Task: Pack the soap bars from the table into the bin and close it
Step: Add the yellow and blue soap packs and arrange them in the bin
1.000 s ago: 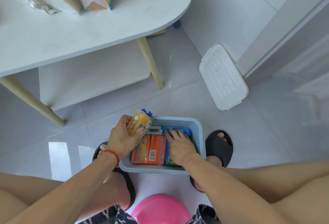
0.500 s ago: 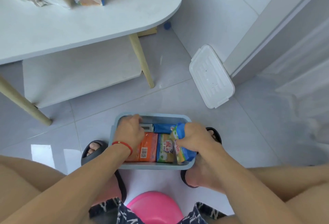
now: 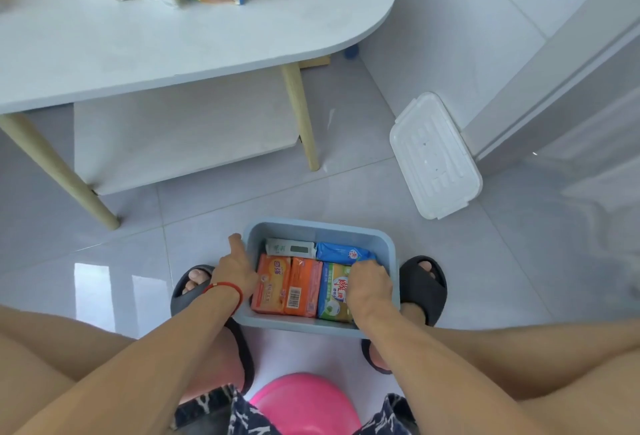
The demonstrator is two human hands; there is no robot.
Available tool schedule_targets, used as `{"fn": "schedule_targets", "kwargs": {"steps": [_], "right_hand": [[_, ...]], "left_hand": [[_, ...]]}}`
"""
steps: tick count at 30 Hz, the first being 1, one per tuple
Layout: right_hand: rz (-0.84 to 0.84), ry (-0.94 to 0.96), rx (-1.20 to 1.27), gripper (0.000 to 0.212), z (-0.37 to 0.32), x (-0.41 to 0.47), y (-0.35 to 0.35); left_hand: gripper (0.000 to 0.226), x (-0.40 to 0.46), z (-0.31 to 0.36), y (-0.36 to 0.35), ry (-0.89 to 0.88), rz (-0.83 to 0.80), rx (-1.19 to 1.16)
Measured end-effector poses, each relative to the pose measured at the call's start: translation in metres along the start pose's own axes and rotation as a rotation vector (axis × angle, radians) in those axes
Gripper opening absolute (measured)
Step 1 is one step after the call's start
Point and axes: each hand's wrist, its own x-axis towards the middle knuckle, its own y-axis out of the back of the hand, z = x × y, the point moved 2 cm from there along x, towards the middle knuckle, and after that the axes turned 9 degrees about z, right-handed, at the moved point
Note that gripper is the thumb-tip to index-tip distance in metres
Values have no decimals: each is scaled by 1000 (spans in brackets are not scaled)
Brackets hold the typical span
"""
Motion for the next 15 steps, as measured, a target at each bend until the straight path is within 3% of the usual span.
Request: {"fn": "schedule_targets", "kwargs": {"steps": [6, 11, 15], "right_hand": [[-85, 35, 34, 31, 1, -6, 4], [-97, 181, 42, 41, 7, -16, 19], [-192, 194, 82, 34, 13, -28, 8]], "left_hand": [[44, -1, 2, 1, -36, -23, 2], [44, -1, 1, 0, -33, -5, -20], [41, -3, 1, 1, 0, 37, 48]]}}
